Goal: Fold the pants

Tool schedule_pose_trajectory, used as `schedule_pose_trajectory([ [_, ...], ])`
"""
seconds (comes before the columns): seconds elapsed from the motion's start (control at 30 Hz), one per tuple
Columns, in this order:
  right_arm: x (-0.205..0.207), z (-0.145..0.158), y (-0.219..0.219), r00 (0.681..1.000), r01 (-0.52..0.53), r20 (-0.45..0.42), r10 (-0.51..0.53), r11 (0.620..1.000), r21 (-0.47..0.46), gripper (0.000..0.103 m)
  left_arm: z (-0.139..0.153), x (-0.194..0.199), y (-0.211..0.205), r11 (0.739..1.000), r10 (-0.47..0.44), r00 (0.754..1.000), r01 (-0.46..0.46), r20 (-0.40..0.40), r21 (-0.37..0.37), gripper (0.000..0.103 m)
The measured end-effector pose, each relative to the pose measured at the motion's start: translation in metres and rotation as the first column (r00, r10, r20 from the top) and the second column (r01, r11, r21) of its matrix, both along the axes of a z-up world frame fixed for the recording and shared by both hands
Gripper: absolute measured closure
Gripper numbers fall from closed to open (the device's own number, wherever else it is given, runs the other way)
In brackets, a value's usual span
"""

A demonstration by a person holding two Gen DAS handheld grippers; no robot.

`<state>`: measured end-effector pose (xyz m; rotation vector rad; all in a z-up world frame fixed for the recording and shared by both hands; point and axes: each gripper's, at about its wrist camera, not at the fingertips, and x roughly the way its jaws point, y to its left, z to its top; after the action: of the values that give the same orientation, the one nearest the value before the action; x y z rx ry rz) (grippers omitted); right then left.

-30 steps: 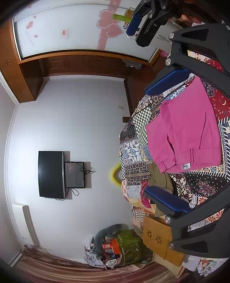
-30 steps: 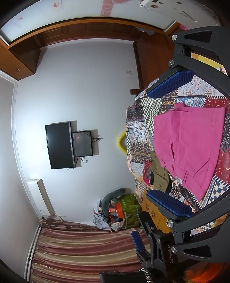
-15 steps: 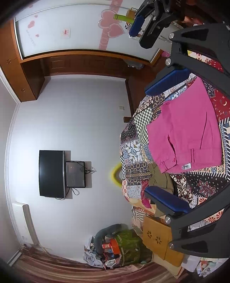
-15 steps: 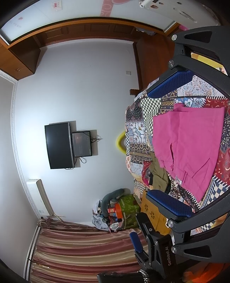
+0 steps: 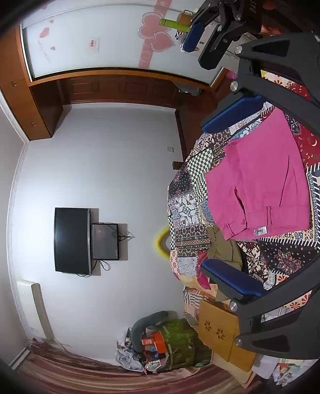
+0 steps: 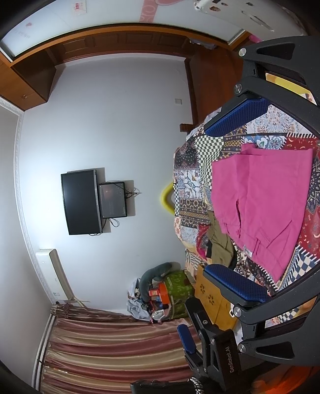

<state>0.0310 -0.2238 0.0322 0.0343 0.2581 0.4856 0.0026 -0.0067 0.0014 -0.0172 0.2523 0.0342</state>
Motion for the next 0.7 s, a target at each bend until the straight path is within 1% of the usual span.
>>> schedule_pose_trajectory([
  [0.27,0.011,-0.006,0.001,1.000,0.006,-0.025,-0.006,1.000,-0.003,0.000,-0.008,0.014,0.005,1.000,0.001,1.000,-0.001,-0.024,0.001,0.000],
  [0.43,0.027,-0.014,0.003,0.999,0.013,-0.050,-0.014,1.000,-0.016,0.000,-0.024,0.047,0.016,1.000,-0.005,0.995,0.004,-0.096,-0.015,0.000],
  [0.53,0.045,-0.022,0.004,0.997,0.023,-0.074,-0.026,0.999,-0.038,0.000,-0.036,0.072,0.026,1.000,0.012,0.989,-0.014,-0.144,-0.012,0.000],
  [0.57,0.056,-0.028,0.005,0.995,0.023,-0.094,-0.027,0.999,-0.044,0.000,-0.040,0.079,0.028,1.000,0.016,0.987,-0.018,-0.158,-0.012,0.000],
  [0.63,0.066,-0.034,0.004,0.993,0.023,-0.112,-0.029,0.998,-0.050,0.000,-0.053,0.103,0.040,0.999,0.017,0.977,-0.025,-0.213,-0.033,0.000],
  [0.67,0.074,-0.040,0.005,0.992,0.026,-0.125,-0.033,0.998,-0.057,0.000,-0.057,0.109,0.043,0.999,0.018,0.974,-0.028,-0.227,-0.038,0.000],
  [0.7,0.082,-0.045,0.005,0.990,0.025,-0.140,-0.035,0.997,-0.067,0.000,-0.066,0.124,0.051,0.998,0.017,0.965,-0.032,-0.261,-0.054,0.000],
])
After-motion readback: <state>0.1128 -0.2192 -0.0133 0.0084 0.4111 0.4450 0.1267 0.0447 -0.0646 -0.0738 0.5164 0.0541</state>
